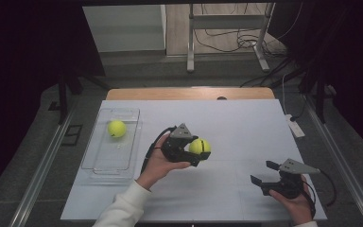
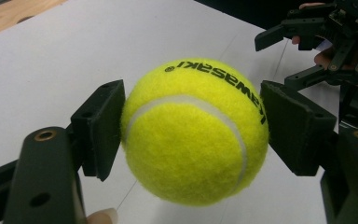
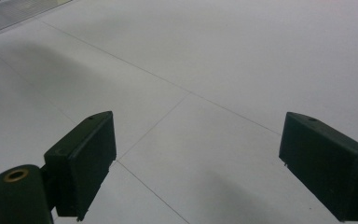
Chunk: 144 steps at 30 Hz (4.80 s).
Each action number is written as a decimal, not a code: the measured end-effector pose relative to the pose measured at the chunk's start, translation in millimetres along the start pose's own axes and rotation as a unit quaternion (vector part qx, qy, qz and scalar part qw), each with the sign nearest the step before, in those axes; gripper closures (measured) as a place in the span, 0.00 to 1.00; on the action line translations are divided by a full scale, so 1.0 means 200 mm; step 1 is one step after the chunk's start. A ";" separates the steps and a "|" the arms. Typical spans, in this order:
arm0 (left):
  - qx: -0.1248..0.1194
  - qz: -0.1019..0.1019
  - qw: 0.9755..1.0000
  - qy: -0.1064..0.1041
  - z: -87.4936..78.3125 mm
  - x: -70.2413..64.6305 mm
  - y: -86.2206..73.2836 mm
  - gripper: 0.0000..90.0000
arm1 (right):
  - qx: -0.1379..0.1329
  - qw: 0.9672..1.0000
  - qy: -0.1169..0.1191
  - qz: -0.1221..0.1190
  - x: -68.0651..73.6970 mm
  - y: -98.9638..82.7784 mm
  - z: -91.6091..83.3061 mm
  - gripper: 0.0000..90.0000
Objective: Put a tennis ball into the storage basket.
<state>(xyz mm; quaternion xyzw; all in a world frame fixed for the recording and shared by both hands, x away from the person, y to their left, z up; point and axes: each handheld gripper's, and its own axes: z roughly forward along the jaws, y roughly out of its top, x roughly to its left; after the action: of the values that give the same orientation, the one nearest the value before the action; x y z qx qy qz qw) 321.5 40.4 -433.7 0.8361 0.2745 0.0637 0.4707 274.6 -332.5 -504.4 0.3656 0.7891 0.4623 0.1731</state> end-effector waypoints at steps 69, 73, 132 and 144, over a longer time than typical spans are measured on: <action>-0.063 -0.052 0.993 0.085 -0.37 0.23 -0.04 0.30 | -0.001 1.000 -0.001 -0.002 0.00 0.00 0.00 0.13; -0.066 -0.054 0.992 0.090 -0.39 0.24 -0.04 0.30 | -0.003 1.000 -0.001 -0.002 0.00 0.00 0.00 0.13; -0.075 -0.107 0.979 0.159 -0.57 0.42 -0.15 0.30 | -0.001 1.000 -0.002 -0.002 0.00 0.00 0.00 0.13; -0.081 -0.120 0.973 0.178 -0.63 0.46 -0.18 0.30 | -0.001 1.000 -0.002 -0.003 0.00 0.00 0.00 0.13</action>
<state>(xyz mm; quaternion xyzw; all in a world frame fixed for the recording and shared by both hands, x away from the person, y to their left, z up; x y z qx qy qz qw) 338.4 197.0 -407.3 0.7314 0.4460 0.1763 0.4849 274.2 -332.3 -503.6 0.3642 0.7895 0.4615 0.1764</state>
